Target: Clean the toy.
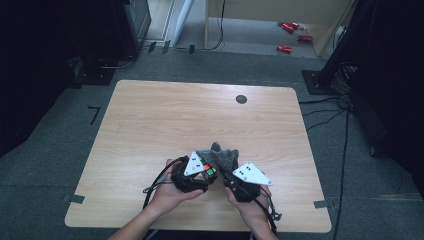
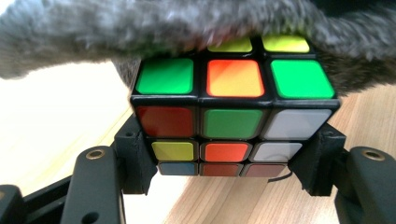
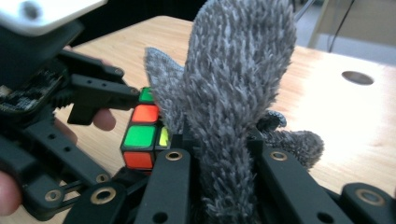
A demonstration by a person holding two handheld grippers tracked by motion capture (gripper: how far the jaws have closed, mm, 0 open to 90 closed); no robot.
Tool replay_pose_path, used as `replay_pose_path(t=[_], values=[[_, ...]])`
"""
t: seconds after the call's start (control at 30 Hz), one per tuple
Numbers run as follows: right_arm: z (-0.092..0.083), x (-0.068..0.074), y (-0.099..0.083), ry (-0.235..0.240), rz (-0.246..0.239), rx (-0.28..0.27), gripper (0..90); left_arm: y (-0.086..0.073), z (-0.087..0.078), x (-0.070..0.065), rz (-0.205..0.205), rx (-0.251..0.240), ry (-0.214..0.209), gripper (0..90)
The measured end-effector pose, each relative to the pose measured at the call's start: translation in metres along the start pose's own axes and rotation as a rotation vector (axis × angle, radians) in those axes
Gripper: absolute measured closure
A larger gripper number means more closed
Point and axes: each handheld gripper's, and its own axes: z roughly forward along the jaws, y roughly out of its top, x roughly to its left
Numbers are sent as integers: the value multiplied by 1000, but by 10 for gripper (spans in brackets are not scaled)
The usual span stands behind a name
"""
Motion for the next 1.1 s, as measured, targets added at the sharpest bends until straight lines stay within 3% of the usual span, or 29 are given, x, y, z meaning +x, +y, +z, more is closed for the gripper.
replay_pose_path(t=[0.1,0.13,0.23,0.3,0.5,0.67,0.77,0.8,0.83,0.9,1.0,1.1], values=[[0,5,0,2,-7,-3,802,-1,1,-3,7,4,-1,353],[2,7,2,59,18,3,802,-1,3,-11,40,14,10,353],[4,12,1,53,-8,8,801,-1,5,-17,66,25,21,353],[7,11,1,71,-7,8,804,-1,4,-16,65,27,22,353],[7,-4,1,85,65,-1,808,-3,-2,-5,19,10,39,353],[8,16,0,126,11,-1,807,-4,4,-15,43,21,28,353],[10,12,0,139,30,-8,806,-4,3,-15,45,16,23,353],[10,3,0,132,63,-20,807,-3,1,-12,35,8,28,353],[10,3,0,132,63,-20,807,-3,1,-12,35,8,28,353],[10,-9,-2,89,80,-31,808,-4,-1,-8,23,3,32,353],[8,-9,-4,75,101,-25,808,-4,-1,-7,14,4,29,353],[7,0,-3,82,80,-28,807,-4,1,-9,15,6,21,353]])
